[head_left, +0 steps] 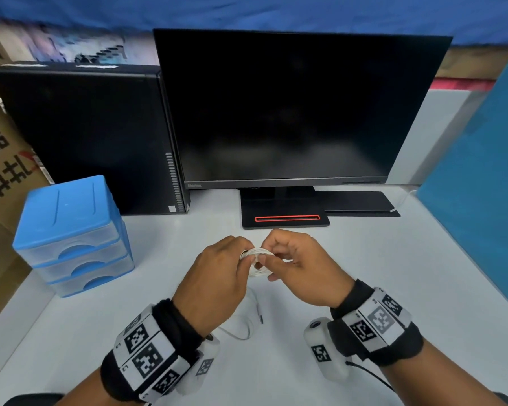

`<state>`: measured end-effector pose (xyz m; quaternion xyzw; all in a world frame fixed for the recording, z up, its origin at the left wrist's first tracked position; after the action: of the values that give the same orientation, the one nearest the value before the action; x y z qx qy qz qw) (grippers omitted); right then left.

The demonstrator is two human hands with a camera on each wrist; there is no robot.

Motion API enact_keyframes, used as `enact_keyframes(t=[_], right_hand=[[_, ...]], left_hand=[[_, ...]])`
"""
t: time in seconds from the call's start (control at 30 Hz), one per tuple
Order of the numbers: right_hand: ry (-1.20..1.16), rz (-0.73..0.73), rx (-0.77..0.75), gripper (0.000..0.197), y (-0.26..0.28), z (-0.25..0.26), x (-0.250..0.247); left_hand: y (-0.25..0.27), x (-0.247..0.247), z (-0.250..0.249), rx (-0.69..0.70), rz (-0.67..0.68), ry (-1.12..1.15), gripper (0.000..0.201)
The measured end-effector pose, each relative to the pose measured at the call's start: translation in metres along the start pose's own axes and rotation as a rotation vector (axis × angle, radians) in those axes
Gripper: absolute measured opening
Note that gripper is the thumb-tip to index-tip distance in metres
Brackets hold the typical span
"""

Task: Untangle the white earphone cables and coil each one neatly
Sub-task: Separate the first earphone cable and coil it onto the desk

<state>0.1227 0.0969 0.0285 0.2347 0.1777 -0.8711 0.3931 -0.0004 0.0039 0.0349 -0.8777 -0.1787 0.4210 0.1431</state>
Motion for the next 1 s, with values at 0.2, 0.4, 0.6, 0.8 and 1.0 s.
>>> enact_keyframes(t=[0.2,0.4,0.6,0.8,1.0], right_hand=[[-0.184,-0.034,0.150,0.009,-0.002,-0.003,0.006],[-0.368,0.105,0.270,0.014,-0.001,-0.006,0.005],[-0.473,0.015,0.324,0.011,-0.001,-0.007,0.003],[-0.487,-0.013,0.326,0.024,0.000,-0.008,-0.004],[-0.522,0.114,0.282,0.027,-0.002,-0.008,-0.002]], left_hand=[[-0.002,-0.006,0.004,-0.106,-0.010,0.073,0.011],[-0.004,-0.004,0.014,-0.213,0.068,0.243,0.009],[-0.006,-0.002,0.019,-0.259,0.105,0.422,0.012],[-0.009,-0.001,0.022,-0.317,0.095,0.662,0.020],[-0.008,0.003,0.027,-0.421,0.252,0.951,0.027]])
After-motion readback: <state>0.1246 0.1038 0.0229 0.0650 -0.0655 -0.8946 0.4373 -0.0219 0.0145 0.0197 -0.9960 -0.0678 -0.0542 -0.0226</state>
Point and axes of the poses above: each hand's wrist, its own y-axis away from the middle knuckle, its own x-axis out of the palm, z = x × y, the point moved 4 cm from there along -y, towards the middle knuckle, and after that the axes turned 7 degrees about y, right-handed, at the moved point
